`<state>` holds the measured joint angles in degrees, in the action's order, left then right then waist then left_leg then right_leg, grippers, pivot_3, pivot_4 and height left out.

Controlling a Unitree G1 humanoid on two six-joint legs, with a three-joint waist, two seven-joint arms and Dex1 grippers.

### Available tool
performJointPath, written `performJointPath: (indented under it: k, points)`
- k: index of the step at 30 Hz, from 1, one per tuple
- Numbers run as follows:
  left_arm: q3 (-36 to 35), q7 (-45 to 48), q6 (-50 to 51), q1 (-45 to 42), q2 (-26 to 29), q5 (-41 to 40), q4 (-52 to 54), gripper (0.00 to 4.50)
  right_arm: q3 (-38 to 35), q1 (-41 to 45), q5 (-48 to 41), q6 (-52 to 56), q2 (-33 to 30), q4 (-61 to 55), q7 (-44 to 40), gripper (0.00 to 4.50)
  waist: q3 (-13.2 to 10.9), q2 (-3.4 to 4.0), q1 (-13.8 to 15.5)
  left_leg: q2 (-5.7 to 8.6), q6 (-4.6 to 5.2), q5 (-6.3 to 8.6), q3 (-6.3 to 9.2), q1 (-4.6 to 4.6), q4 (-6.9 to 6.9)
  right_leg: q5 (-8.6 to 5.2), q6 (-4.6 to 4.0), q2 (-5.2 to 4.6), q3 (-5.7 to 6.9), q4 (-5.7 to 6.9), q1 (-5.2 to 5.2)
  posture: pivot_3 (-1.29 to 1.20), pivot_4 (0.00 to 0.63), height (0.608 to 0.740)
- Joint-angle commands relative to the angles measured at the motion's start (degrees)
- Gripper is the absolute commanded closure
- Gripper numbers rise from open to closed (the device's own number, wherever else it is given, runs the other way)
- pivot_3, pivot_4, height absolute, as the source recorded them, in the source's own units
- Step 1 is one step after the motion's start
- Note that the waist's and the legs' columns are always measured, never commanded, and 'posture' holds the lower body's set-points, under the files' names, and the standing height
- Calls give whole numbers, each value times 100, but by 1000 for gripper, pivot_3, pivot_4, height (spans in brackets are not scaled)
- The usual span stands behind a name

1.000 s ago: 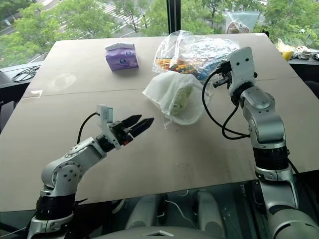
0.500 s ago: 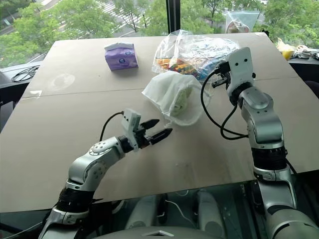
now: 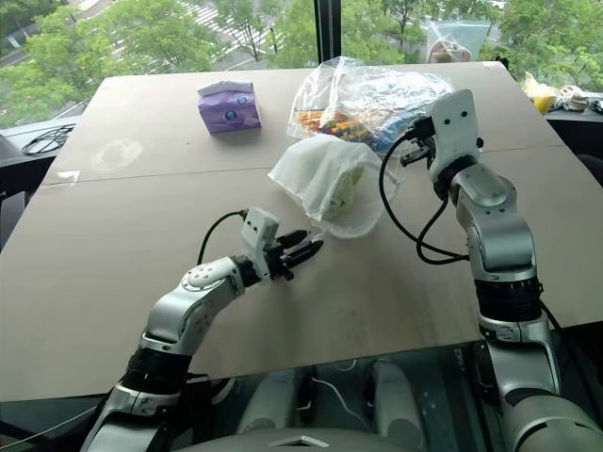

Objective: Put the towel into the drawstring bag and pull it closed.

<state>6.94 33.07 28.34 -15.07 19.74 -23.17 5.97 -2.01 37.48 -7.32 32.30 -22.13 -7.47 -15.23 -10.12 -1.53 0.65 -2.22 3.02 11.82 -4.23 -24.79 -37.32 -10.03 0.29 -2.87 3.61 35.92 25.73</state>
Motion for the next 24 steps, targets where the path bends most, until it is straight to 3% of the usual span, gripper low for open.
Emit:
performJointPath:
  k: [1, 17, 24]
  points:
    - [-193, 22, -171, -56, -125, -73, 144, 4436, -89, 91, 7, -85, -12, -258, -2, 4500, 0, 0, 0, 0, 0, 0, 0, 0, 0, 0, 0, 0, 0, 0, 0, 0, 150, 740]
    - [-938, -133, -92, 379, -515, -674, 753, 4436, -51, 77, 79, -152, -9, -231, 4, 4500, 0, 0, 0, -1, 0, 0, 0, 0, 0, 0, 0, 0, 0, 0, 0, 0, 150, 740]
    - [-1830, -1094, -752, 69, -614, -419, 512, 4436, -357, 176, 415, -355, 16, 25, 657, 4500, 0, 0, 3, -1, 0, 0, 3, 2, -1, 0, 0, 4, 1, 3, 0, 0, 150, 740]
